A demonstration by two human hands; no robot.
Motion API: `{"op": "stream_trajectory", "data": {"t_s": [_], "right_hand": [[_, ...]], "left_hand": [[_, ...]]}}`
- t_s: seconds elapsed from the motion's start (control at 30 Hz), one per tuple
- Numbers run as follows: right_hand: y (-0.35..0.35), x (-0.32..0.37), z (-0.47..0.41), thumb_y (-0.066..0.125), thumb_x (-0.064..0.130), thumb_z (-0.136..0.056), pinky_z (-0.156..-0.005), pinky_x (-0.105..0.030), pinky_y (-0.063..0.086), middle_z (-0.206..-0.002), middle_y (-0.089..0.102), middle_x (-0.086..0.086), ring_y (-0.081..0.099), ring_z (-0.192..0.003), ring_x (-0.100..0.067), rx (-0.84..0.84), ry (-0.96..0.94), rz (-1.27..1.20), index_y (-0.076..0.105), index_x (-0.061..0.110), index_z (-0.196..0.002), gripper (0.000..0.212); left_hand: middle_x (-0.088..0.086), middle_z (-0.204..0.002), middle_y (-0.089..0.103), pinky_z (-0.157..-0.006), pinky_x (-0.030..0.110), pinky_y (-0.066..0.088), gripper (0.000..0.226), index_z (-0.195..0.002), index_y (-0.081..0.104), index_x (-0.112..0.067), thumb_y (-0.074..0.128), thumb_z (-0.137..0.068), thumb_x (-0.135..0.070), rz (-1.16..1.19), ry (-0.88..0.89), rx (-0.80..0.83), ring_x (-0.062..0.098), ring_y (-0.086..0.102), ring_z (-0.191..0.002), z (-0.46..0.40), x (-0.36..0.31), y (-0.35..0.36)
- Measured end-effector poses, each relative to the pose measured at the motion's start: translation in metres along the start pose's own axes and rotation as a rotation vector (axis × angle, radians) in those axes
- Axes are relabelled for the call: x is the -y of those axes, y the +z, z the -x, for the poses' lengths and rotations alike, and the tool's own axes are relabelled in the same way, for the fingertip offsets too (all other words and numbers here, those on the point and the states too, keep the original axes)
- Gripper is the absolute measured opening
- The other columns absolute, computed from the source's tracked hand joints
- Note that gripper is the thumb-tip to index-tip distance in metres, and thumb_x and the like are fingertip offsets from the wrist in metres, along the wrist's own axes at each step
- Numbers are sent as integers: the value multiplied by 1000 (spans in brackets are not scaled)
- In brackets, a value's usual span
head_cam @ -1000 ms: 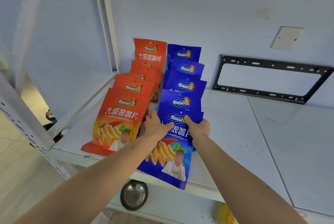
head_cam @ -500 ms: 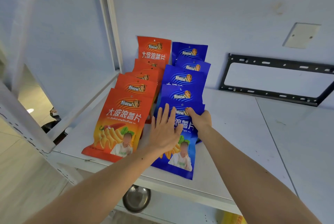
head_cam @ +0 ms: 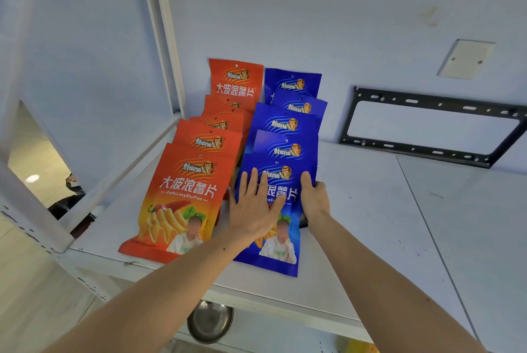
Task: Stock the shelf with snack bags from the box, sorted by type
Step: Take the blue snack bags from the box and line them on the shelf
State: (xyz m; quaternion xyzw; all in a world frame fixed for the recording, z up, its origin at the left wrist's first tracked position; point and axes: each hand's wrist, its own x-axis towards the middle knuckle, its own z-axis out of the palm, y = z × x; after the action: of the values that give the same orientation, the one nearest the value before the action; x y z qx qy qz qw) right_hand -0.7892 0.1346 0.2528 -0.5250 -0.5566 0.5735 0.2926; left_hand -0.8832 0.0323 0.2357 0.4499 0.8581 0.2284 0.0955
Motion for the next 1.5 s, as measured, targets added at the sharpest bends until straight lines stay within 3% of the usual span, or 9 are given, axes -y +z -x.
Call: {"op": "stream_trajectory", "data": {"t_s": [0.17,0.27,0.4,0.6,0.7,0.87,1.17,1.33,1.5], "right_hand": [[-11,-6,-6,39,47,-100,-60,-22,46,-107,64,-6,65,-91,-16,-92,30,36,48,6,-113,43],[-3,-12,-4,36,50,-99,-62,-25,50,-108,69,-9,69,-91,-20,-55,115,-95,52,5,-116,51],[15,-14,4,42,67,-87,-82,-39,59,-105,72,-4,73,-90,-19,28,117,-240,54,13,-117,63],[-1,-10,8,41,53,-98,-65,-27,53,-113,67,-6,68,-97,-20,48,60,-48,51,9,-120,50],[-1,-9,11,47,48,-98,-75,-31,55,-116,63,-5,66,-101,-19,101,4,9,45,12,-121,43],[8,-7,10,52,63,-88,-90,-42,57,-117,67,-4,69,-99,-20,160,-19,76,53,16,-123,59],[-15,-8,10,45,71,-77,-89,-44,57,-125,60,-5,64,-107,-22,82,14,113,39,18,-131,76],[-44,-8,16,44,48,-99,-85,-29,52,-128,55,-5,53,-112,-14,52,-93,249,43,10,-133,51],[-84,-13,24,43,38,-100,-92,-38,48,-120,61,-7,56,-105,-22,-13,-219,470,55,8,-121,38]], "left_hand": [[-2,-163,-9,-119,56,11,77,-155,2,-23,31,-95,-62,-3,35,13,20,-19,-148,2,3,-1],[0,-163,-10,-119,54,11,77,-155,2,-24,33,-96,-61,29,33,19,22,-21,-147,6,1,-1],[1,-163,-9,-120,55,7,76,-155,1,-26,33,-96,-61,-6,22,11,23,-19,-147,8,-5,-3],[1,-163,-9,-117,55,-3,76,-155,1,-26,30,-95,-63,-93,31,-10,25,-16,-148,8,-6,-6],[0,-163,-7,-118,53,-1,73,-155,2,-27,28,-96,-62,-106,66,-16,24,-15,-148,9,-8,-7],[-3,-163,-9,-117,51,-4,70,-155,2,-29,27,-97,-61,-83,60,38,23,-18,-148,14,-9,-8],[-2,-163,-7,-119,55,-4,69,-155,4,-28,25,-97,-61,-139,82,35,23,-18,-148,16,-11,-16],[0,-163,-6,-117,53,-5,67,-155,4,-26,23,-99,-58,-251,154,6,23,-16,-148,20,-26,-23],[0,-163,-1,-117,52,-5,66,-155,5,-23,19,-100,-55,-411,239,-17,23,-11,-149,24,-53,-16]]}}
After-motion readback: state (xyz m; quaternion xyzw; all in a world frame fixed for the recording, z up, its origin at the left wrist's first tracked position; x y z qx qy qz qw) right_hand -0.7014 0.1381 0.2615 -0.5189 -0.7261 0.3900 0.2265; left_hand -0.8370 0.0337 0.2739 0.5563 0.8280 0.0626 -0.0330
